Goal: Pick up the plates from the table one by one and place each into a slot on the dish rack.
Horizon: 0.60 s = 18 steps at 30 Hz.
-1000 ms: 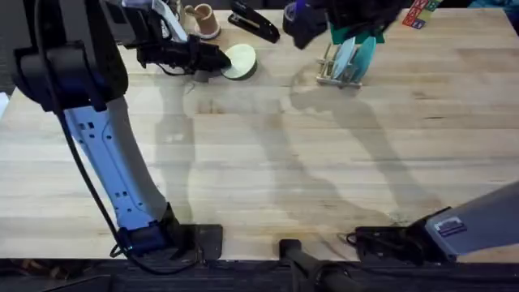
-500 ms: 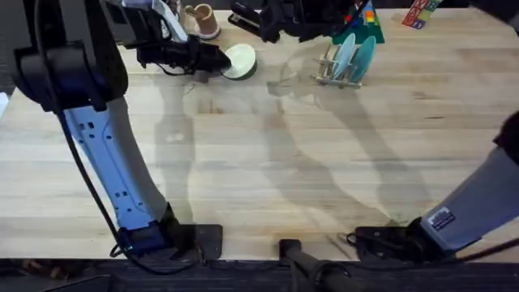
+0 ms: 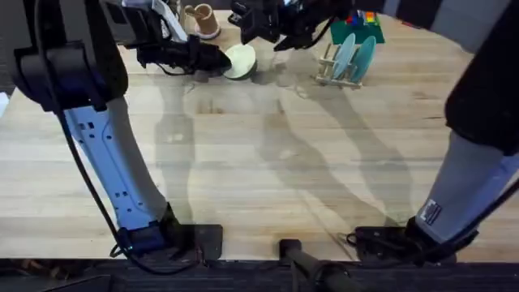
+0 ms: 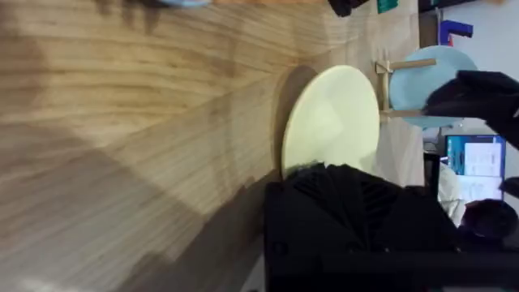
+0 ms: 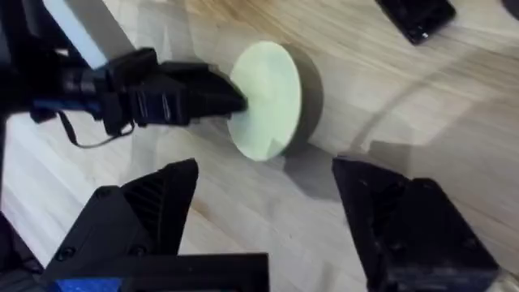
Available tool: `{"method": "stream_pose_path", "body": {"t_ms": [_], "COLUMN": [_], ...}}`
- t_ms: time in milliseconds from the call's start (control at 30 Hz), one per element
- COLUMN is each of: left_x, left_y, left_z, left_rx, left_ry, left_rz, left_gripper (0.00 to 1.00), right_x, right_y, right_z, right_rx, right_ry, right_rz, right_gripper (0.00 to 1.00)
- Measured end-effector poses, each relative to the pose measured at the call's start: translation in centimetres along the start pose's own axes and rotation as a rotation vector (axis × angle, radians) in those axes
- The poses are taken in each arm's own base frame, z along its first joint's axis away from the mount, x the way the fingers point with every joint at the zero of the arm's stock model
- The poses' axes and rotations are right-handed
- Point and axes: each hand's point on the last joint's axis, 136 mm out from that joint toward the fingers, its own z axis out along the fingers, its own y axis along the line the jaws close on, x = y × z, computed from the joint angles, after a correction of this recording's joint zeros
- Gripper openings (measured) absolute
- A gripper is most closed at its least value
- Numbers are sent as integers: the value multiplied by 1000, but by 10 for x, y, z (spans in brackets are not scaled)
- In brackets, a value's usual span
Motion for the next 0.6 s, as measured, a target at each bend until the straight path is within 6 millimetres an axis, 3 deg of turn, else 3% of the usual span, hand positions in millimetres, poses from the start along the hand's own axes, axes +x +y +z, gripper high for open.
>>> {"method": "stream_pose_path", "body": {"t_ms": [300,600], "left_x": [0,0], "left_y": [0,0], "left_z": [0,0], "left_rx": [0,0], "left_ry": [0,0], "left_rz": [0,0], "left_gripper": [38,39], "right_x": [-9,-1], "right_y": [1,-12], "right_z": [35,63], "right_rx": [-77,-98], "right_ry": [-38,-18], "right_rz": [66,153], "right_gripper": [992,992]}}
